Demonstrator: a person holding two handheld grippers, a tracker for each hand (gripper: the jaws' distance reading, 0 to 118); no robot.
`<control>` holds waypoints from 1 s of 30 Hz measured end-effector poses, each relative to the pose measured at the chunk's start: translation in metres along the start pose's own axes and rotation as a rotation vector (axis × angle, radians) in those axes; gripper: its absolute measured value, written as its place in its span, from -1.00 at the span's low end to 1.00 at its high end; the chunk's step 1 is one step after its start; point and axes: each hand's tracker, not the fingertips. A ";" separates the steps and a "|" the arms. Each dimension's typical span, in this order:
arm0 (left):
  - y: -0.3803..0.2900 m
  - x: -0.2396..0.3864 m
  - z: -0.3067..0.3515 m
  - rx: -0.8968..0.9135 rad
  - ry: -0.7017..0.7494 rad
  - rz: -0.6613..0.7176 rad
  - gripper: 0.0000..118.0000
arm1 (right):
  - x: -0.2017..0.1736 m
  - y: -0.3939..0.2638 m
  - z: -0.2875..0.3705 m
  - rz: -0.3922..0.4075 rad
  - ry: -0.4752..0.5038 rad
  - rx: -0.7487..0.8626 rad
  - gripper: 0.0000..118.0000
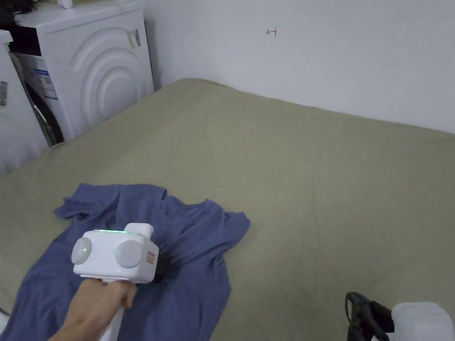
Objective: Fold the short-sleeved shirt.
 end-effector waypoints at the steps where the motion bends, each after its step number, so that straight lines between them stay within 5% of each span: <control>1: 0.002 0.001 0.005 0.019 0.017 -0.002 -0.97 | 0.006 0.000 0.007 -0.005 -0.007 0.002 -0.99; 14: 0.035 0.102 0.092 0.161 -0.034 -0.183 -0.97 | 0.092 -0.016 0.141 -0.058 -0.244 0.069 -0.99; 23: 0.055 0.316 0.196 0.327 -0.307 -0.502 -0.97 | 0.137 -0.027 0.194 -0.137 -0.371 0.111 -0.99; 30: 0.023 0.489 0.194 0.277 -0.559 -0.692 -0.97 | 0.167 -0.042 0.211 -0.189 -0.450 0.104 -0.99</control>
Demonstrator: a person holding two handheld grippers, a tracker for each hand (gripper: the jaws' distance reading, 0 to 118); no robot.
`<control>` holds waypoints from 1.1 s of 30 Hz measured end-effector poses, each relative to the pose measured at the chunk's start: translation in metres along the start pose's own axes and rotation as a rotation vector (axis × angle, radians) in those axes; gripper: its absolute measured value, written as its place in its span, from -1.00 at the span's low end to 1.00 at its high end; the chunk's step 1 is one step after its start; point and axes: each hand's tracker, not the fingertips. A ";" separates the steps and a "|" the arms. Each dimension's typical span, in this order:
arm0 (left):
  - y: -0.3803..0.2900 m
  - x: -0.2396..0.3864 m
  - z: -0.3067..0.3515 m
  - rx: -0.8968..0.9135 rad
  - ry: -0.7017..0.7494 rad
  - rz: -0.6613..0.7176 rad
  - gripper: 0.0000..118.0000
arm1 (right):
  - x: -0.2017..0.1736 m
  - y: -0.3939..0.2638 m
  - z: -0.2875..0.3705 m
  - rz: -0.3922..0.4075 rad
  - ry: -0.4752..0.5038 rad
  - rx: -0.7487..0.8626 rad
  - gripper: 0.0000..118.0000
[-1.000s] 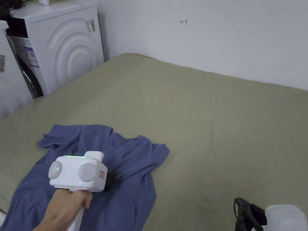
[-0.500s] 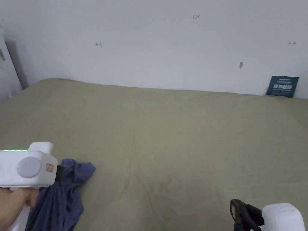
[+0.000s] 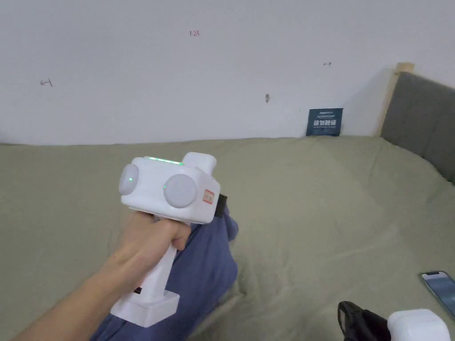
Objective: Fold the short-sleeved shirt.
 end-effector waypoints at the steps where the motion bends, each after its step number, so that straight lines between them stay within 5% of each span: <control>1: 0.002 0.018 -0.019 -0.007 -0.034 -0.014 -0.97 | 0.005 -0.002 -0.001 -0.009 -0.016 -0.008 -0.99; 9: -0.050 0.076 -0.167 -0.253 -0.067 0.010 -0.97 | 0.032 -0.015 -0.025 -0.039 -0.061 -0.076 -0.98; 11: -0.063 0.070 -0.185 -0.286 -0.063 0.034 -0.85 | 0.035 -0.016 -0.029 -0.038 -0.059 -0.080 -0.98; 14: -0.075 0.060 -0.178 -0.241 -0.053 0.073 0.98 | 0.038 -0.014 -0.031 -0.041 -0.063 -0.080 -0.98; 19: -0.086 0.041 -0.111 -0.146 -0.015 0.081 0.90 | 0.032 -0.004 -0.026 -0.047 -0.063 -0.062 -0.98; 24: -0.121 0.008 0.036 0.117 0.115 0.145 0.77 | 0.018 0.009 -0.010 -0.028 -0.053 0.004 -0.98; 26: -0.145 -0.004 0.102 0.269 0.185 0.164 0.42 | 0.010 0.013 -0.002 -0.021 -0.049 0.030 -0.98; 28: -0.168 -0.011 0.153 0.347 0.323 0.173 -0.14 | 0.002 0.018 0.004 -0.014 -0.039 0.052 -0.98; 30: -0.188 -0.014 0.196 0.422 0.404 0.170 -1.00 | -0.007 0.021 0.011 0.003 -0.038 0.086 -0.98; 33: -0.219 -0.018 0.241 0.490 0.523 0.216 -1.00 | -0.019 0.024 0.020 0.017 -0.045 0.136 -0.98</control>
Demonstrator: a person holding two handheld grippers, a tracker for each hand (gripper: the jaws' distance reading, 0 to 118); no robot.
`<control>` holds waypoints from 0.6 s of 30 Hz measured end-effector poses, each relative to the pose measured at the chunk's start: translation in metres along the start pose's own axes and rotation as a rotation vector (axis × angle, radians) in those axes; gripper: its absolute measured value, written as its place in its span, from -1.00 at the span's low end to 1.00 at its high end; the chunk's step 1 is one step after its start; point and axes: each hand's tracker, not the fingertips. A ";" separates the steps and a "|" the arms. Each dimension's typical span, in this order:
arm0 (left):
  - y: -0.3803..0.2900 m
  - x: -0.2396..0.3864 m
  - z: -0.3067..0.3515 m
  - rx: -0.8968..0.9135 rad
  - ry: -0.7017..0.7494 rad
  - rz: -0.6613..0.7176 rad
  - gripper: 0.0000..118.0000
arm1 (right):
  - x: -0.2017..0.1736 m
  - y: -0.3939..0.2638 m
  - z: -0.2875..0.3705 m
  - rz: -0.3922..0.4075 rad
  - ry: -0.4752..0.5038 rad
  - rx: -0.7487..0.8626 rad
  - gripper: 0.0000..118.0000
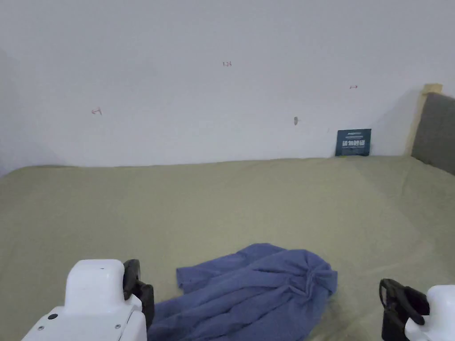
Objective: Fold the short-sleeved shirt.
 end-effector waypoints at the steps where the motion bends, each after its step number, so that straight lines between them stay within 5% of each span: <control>1: -0.001 -0.009 0.009 0.009 0.003 0.027 -1.00 | -0.003 0.000 0.001 0.001 -0.001 0.003 -0.98; 12: -0.001 -0.047 0.010 0.000 0.092 0.055 -1.00 | -0.026 0.004 -0.003 -0.015 0.050 0.008 -0.98; 18: -0.020 -0.065 -0.068 -0.239 0.026 0.066 -1.00 | -0.032 0.002 -0.019 -0.004 0.077 -0.015 -0.98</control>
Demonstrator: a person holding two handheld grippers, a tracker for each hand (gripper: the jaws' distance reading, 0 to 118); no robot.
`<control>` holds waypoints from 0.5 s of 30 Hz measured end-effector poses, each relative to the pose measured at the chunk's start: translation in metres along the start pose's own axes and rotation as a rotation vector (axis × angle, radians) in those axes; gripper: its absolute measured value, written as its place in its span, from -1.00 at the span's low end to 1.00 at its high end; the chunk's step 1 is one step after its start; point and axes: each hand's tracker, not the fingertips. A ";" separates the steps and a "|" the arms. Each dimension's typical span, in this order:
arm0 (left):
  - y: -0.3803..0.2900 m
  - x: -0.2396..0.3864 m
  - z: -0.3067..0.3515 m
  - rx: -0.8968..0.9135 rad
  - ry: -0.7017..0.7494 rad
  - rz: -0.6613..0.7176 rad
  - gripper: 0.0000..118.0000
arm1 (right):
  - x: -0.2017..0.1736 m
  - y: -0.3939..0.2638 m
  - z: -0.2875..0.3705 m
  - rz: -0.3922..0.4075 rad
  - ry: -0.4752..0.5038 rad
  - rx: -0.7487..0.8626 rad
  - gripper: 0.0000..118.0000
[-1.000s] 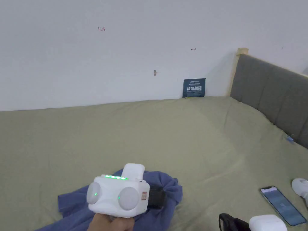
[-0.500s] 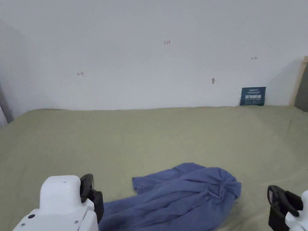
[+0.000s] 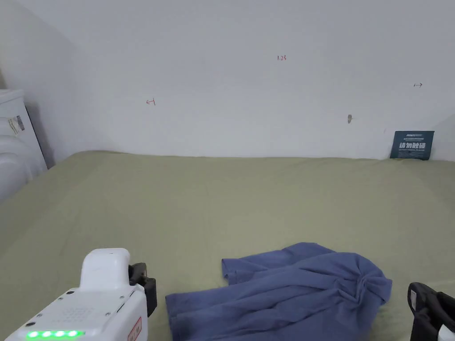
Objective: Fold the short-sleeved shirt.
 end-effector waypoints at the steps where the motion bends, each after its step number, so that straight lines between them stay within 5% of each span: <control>1: -0.002 -0.002 -0.021 -0.051 0.005 -0.001 -1.00 | 0.000 -0.002 -0.004 0.005 0.004 -0.007 -0.98; 7: -0.023 -0.014 -0.141 -0.298 0.003 0.026 -0.98 | 0.003 -0.016 -0.032 -0.011 0.018 -0.081 -0.98; 8: -0.024 -0.017 -0.159 -0.329 -0.002 0.040 -0.76 | 0.003 -0.019 -0.037 -0.010 0.012 -0.090 -0.98; 10: -0.027 -0.020 -0.190 -0.406 0.013 0.052 0.55 | 0.007 -0.023 -0.046 -0.028 0.027 -0.120 -0.98; 11: -0.033 -0.020 -0.204 -0.441 0.012 0.045 0.99 | 0.009 -0.025 -0.050 -0.036 0.028 -0.127 -0.98; 15: -0.044 -0.011 -0.245 -0.546 0.045 -0.014 1.00 | 0.016 -0.035 -0.067 -0.046 0.014 -0.172 -0.98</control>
